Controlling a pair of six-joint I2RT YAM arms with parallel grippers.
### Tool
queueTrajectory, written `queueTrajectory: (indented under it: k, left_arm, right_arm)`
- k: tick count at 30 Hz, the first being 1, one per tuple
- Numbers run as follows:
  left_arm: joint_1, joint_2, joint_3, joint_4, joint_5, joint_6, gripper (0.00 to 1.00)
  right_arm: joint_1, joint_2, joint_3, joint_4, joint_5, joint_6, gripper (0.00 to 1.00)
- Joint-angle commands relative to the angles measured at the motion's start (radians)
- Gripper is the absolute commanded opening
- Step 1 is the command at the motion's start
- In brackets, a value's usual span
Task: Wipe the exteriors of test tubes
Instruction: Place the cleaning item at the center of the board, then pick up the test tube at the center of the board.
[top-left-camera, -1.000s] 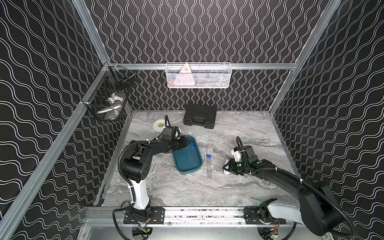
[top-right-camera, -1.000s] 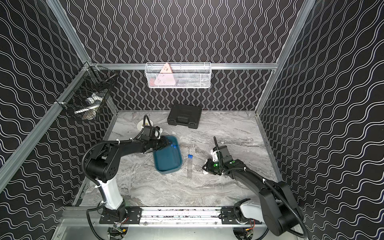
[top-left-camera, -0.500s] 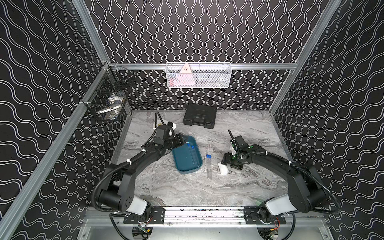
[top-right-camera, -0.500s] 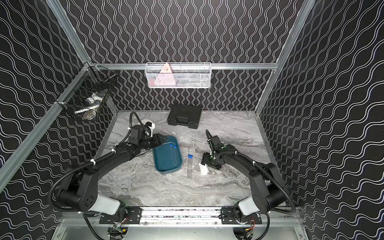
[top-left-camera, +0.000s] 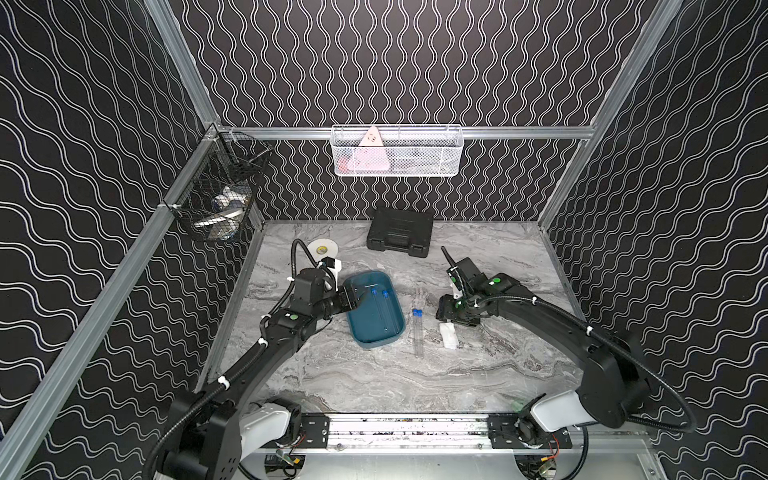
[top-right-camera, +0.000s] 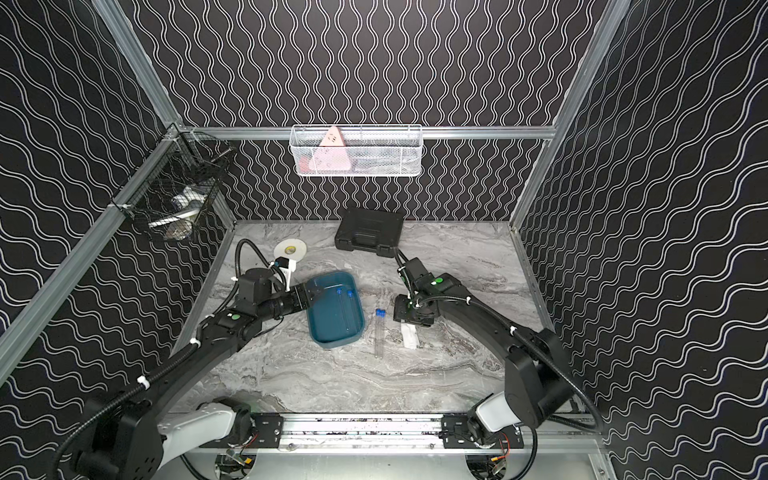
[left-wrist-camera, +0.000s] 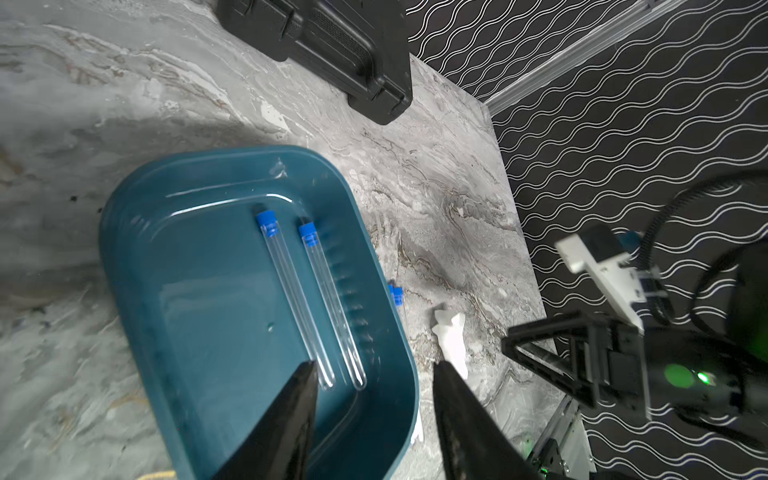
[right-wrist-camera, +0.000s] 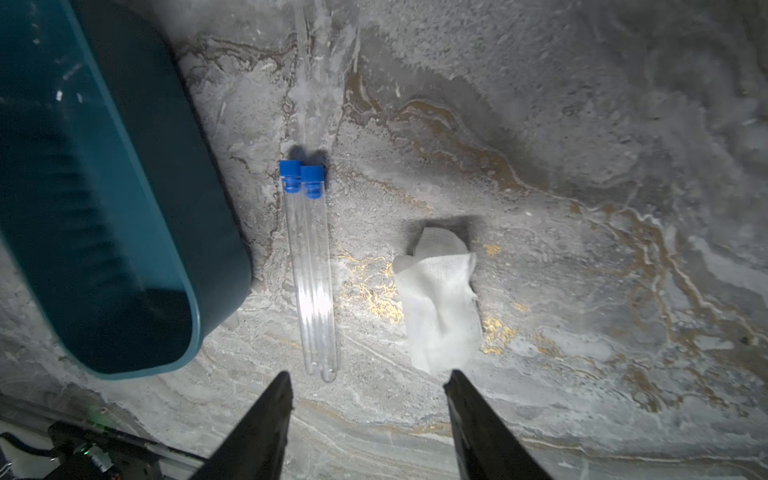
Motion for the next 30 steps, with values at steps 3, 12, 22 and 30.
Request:
queueTrajectory:
  k: [3, 12, 22, 30]
  left_arm:
    - [0.0, -0.067, -0.068, -0.01, 0.008, -0.026, 0.5]
    - [-0.001, -0.213, -0.191, -0.024, 0.005, -0.075, 0.51]
    - [-0.002, -0.177, -0.201, 0.015, 0.051, -0.086, 0.51]
    - [-0.002, -0.192, -0.207, 0.006, 0.048, -0.084, 0.51]
  right_arm:
    - [0.048, 0.097, 0.057, 0.026, 0.017, 0.002, 0.55]
    - [0.069, 0.271, 0.109, 0.072, 0.025, -0.01, 0.51]
    - [0.071, 0.365, 0.15, 0.079, 0.053, -0.013, 0.45]
    - [0.074, 0.392, 0.183, 0.075, 0.062, -0.021, 0.43]
